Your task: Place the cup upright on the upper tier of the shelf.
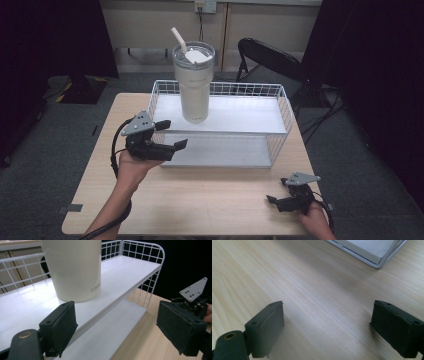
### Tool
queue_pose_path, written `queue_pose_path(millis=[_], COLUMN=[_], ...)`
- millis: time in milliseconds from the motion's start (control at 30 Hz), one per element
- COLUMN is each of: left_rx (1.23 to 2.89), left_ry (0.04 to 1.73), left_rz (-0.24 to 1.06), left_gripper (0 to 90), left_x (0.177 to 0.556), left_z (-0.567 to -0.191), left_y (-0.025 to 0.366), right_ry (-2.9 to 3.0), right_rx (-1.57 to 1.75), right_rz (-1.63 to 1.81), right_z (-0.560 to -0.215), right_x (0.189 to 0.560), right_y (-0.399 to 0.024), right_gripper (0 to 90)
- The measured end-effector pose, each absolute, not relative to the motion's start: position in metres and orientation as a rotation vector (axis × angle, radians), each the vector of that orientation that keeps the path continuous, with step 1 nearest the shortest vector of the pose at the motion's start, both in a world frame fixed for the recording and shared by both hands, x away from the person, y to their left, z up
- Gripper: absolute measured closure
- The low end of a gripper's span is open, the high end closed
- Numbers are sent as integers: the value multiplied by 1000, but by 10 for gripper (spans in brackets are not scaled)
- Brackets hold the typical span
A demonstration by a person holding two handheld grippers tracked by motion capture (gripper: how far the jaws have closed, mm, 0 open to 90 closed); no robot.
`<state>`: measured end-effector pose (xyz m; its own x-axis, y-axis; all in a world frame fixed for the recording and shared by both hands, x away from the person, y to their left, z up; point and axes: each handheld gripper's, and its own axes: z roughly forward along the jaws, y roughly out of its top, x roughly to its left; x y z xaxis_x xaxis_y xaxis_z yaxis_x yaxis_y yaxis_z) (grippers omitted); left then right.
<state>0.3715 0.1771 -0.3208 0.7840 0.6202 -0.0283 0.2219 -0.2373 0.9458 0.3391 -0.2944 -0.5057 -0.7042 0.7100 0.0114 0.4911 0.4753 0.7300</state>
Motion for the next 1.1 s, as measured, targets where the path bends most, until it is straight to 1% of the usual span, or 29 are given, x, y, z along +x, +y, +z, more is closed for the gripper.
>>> queue_pose_path(millis=[367,600,967,1100], left_rx=[1805,1832,1877,1896], left_ry=[668,667,689,685], left_rz=[405,406,379,348], left_gripper=[163,164,161,161], left_x=[359,352,344,340], left_z=[-349,-371,-407,-428], left_y=[187,190,194,191], right_ry=[2433,2433,2433,2433], right_rx=[1021,1021,1021,1021], right_rz=[1062,1062,1062,1062], right_z=[-506,-506,-506,-506], right_x=[339,339,339,339], right_y=[-294,-294,-294,-294], right_gripper=[107,107,107,107])
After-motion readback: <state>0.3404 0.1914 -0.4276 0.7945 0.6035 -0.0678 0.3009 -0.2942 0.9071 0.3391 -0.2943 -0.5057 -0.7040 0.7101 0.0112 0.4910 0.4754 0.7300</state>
